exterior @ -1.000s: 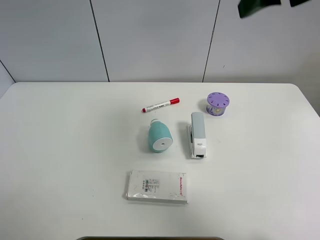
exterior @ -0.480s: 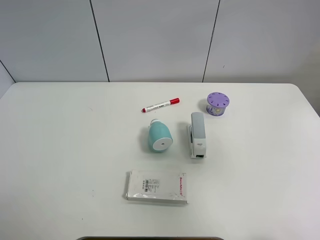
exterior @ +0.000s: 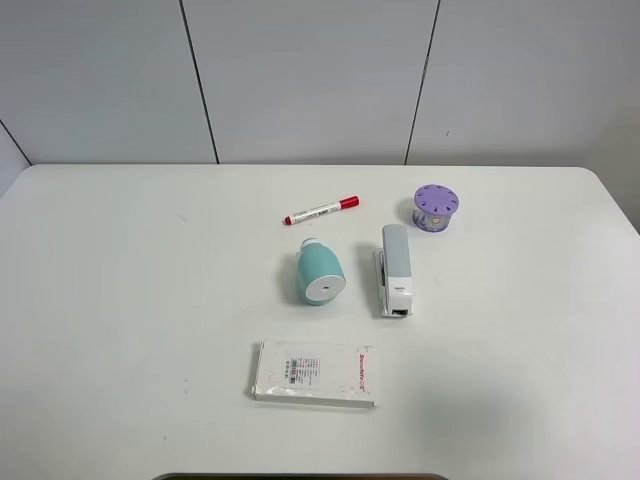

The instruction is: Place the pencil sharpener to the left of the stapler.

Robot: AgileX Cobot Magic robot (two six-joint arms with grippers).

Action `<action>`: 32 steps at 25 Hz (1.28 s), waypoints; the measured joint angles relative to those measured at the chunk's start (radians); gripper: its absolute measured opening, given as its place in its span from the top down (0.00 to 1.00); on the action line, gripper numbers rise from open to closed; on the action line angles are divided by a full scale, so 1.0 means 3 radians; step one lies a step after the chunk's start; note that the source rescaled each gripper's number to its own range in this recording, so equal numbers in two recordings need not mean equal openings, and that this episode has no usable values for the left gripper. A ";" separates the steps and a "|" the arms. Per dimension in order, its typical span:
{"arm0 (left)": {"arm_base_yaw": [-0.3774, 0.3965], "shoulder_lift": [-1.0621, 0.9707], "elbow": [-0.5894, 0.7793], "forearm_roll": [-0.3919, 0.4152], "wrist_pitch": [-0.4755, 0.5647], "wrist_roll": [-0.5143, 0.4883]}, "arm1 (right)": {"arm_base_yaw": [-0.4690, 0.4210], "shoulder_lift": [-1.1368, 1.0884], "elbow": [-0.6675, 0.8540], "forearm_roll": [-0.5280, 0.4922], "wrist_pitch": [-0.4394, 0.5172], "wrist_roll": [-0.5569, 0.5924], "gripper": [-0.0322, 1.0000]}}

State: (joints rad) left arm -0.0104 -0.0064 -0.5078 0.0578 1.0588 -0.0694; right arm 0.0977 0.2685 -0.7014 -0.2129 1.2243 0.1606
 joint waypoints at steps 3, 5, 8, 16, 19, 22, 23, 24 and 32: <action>0.0000 0.0000 0.0000 0.0000 0.0000 0.0000 | -0.0116 -0.0343 0.0279 0.0114 -0.0043 -0.0004 0.64; 0.0000 0.0000 0.0000 0.0000 0.0000 0.0000 | -0.0165 -0.0537 0.0396 0.0181 -0.0113 -0.0007 0.64; 0.0000 0.0000 0.0000 0.0000 0.0000 0.0000 | -0.0170 -0.0771 0.0514 0.0263 -0.0195 -0.0007 0.64; 0.0000 0.0000 0.0000 0.0000 0.0000 0.0000 | -0.0138 -0.0903 0.0605 0.0260 -0.0377 -0.0007 0.64; 0.0000 0.0000 0.0000 0.0000 0.0000 0.0000 | -0.0068 -0.0903 0.0653 0.0260 -0.0460 -0.0011 0.64; 0.0000 0.0000 0.0000 0.0000 0.0000 0.0000 | -0.0055 -0.0903 0.0652 0.0260 -0.0474 -0.0013 0.64; 0.0000 0.0000 0.0000 0.0000 0.0000 0.0000 | -0.0055 -0.0903 0.0652 0.0260 -0.0482 -0.0014 0.64; 0.0000 0.0000 0.0000 0.0000 0.0000 0.0000 | -0.0055 -0.0903 0.0652 0.0260 -0.0491 -0.0014 0.64; 0.0000 0.0000 0.0000 0.0000 0.0000 0.0000 | -0.0055 -0.0903 0.0654 0.0260 -0.0503 -0.0021 0.64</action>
State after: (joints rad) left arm -0.0104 -0.0064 -0.5078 0.0578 1.0588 -0.0694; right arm 0.0812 -0.0025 -0.5053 -0.1350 1.0734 0.1544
